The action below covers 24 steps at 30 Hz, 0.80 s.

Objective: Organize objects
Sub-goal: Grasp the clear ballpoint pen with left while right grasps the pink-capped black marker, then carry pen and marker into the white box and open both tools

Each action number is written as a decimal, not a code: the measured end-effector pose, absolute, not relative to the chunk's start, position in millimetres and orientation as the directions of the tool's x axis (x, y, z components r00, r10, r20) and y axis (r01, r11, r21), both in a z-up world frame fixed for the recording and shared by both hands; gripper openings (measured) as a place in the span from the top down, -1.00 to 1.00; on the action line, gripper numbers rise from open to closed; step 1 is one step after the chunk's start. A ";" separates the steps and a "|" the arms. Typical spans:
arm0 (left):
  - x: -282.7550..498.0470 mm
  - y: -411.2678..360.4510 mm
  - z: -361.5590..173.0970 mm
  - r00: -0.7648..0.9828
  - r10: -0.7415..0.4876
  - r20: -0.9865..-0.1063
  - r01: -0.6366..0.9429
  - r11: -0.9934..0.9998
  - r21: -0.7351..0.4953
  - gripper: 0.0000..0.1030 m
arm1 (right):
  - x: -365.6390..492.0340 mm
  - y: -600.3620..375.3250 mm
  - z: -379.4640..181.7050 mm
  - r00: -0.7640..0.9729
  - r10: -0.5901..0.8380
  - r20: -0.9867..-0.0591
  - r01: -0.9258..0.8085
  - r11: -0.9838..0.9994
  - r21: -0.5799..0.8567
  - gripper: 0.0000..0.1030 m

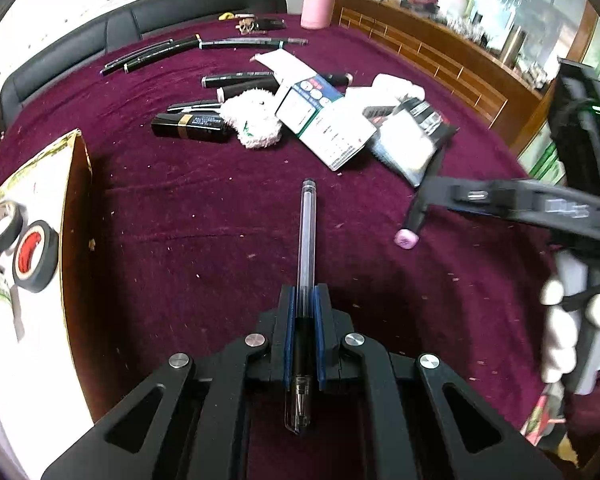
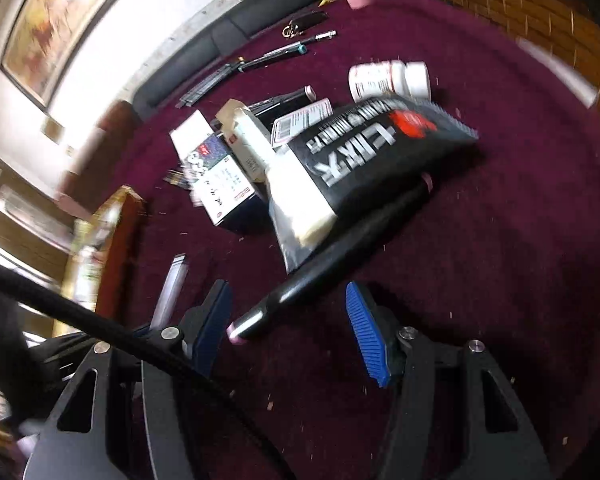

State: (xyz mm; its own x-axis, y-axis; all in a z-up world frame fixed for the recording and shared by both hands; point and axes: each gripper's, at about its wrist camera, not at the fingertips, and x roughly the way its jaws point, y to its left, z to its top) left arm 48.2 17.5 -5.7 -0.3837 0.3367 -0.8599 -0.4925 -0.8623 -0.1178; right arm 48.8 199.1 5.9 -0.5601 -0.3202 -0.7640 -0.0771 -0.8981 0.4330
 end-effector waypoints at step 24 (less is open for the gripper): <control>65.0 -10.5 -10.3 -0.315 0.562 -0.764 -0.481 -0.789 -0.382 0.87 | 33.3 196.5 5.5 -0.525 0.009 -0.851 -0.029 -1.000 0.008 0.68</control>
State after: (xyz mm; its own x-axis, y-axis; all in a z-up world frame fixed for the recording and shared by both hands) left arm 65.0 -10.5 -10.3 -0.3150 0.5624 -0.7645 -0.4810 -0.7890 -0.3823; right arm 33.3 196.5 5.5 -0.5246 0.0085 -0.8513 -0.0288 -0.9996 0.0078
